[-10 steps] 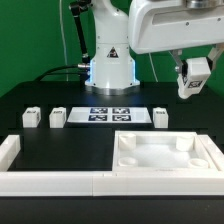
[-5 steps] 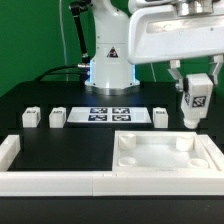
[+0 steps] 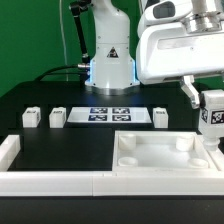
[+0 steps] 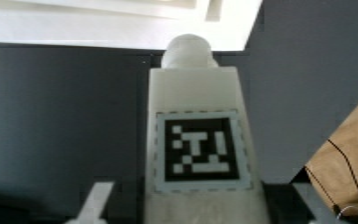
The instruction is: Assemble square table
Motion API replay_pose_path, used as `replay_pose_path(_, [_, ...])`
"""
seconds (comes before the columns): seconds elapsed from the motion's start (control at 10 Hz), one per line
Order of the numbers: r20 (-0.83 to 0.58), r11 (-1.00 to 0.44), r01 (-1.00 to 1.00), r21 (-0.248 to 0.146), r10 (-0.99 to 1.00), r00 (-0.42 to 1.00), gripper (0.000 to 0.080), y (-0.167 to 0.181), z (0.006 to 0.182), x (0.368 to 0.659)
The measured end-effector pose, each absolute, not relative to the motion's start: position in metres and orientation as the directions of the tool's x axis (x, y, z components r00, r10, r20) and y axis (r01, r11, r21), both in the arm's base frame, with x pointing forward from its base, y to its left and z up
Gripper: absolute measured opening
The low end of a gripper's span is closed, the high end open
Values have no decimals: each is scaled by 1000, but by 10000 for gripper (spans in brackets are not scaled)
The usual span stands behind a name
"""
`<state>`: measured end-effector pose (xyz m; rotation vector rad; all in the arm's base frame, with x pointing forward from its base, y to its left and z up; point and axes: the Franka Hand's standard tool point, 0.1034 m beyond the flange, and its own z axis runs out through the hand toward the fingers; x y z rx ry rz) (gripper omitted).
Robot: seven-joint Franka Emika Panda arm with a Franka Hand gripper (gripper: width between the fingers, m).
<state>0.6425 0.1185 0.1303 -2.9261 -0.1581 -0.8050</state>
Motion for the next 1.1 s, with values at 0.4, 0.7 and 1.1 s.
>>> replay_pose_path(0.4, [512,-989,145,-40,104,853,291,105,104,620])
replay_pose_path(0.7, [523,-987,153,-42,109,845,291,112,95,619])
replay_pose_path(1.1, [519,-987,157,-42,113,847,291,116,82,617])
